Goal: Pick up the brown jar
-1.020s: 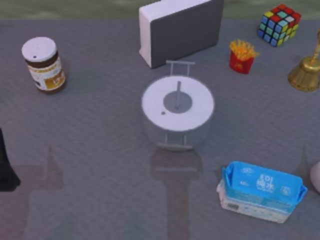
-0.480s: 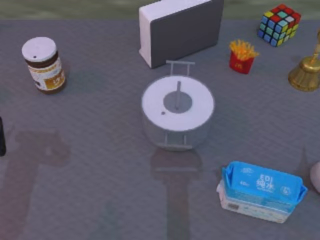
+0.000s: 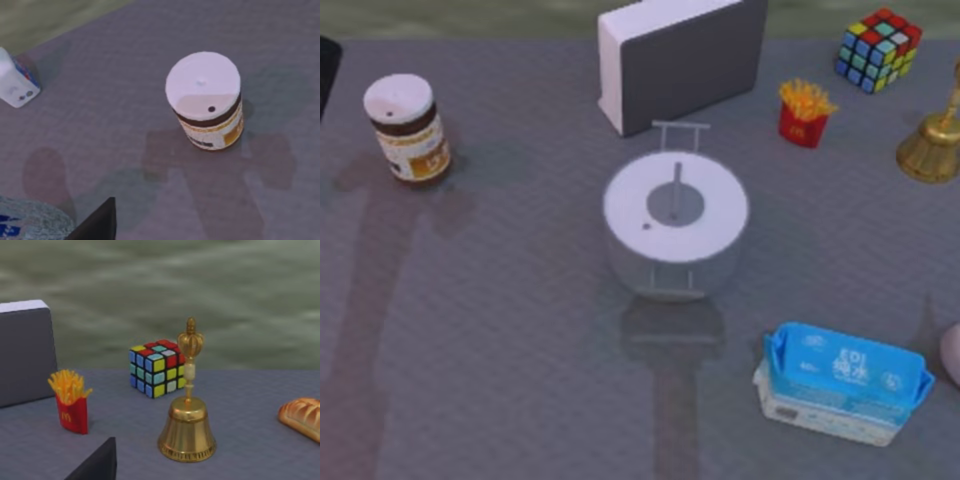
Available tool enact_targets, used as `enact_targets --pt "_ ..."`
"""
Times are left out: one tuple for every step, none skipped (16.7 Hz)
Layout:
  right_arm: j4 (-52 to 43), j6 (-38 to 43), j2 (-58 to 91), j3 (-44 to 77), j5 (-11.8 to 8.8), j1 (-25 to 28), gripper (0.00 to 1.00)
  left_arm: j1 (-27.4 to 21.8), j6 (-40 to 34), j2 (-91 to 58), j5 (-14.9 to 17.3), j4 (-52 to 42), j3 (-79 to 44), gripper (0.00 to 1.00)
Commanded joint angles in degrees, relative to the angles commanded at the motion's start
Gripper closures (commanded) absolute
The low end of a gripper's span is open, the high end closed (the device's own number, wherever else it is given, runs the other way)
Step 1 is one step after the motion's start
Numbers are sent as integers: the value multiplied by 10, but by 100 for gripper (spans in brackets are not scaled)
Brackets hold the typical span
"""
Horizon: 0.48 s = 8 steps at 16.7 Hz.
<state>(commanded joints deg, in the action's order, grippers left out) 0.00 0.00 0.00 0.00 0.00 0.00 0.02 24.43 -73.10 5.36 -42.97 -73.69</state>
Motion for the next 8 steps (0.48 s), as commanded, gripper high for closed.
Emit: enact_targets --pt "0 0 0 0 0 0 0 0 21 -61 4 -35 -61 0" --pt "0 0 0 0 0 0 0 1 41 -121 7 -70 -123 0" --pt "0 0 0 0 0 0 0 1 62 -182 11 -105 -184 0" --pt "0 0 0 0 0 0 0 2 82 -240 14 -139 -243 0" --pt "0 0 0 0 0 0 0 2 102 -298 17 -172 -302 0" --pt "0 0 0 0 0 0 0 3 122 -354 21 -204 -359 0" --pt "0 0 0 0 0 0 0 3 140 -408 23 -235 -415 0" --pt "0 0 0 0 0 0 0 4 158 -459 26 -264 -468 0"
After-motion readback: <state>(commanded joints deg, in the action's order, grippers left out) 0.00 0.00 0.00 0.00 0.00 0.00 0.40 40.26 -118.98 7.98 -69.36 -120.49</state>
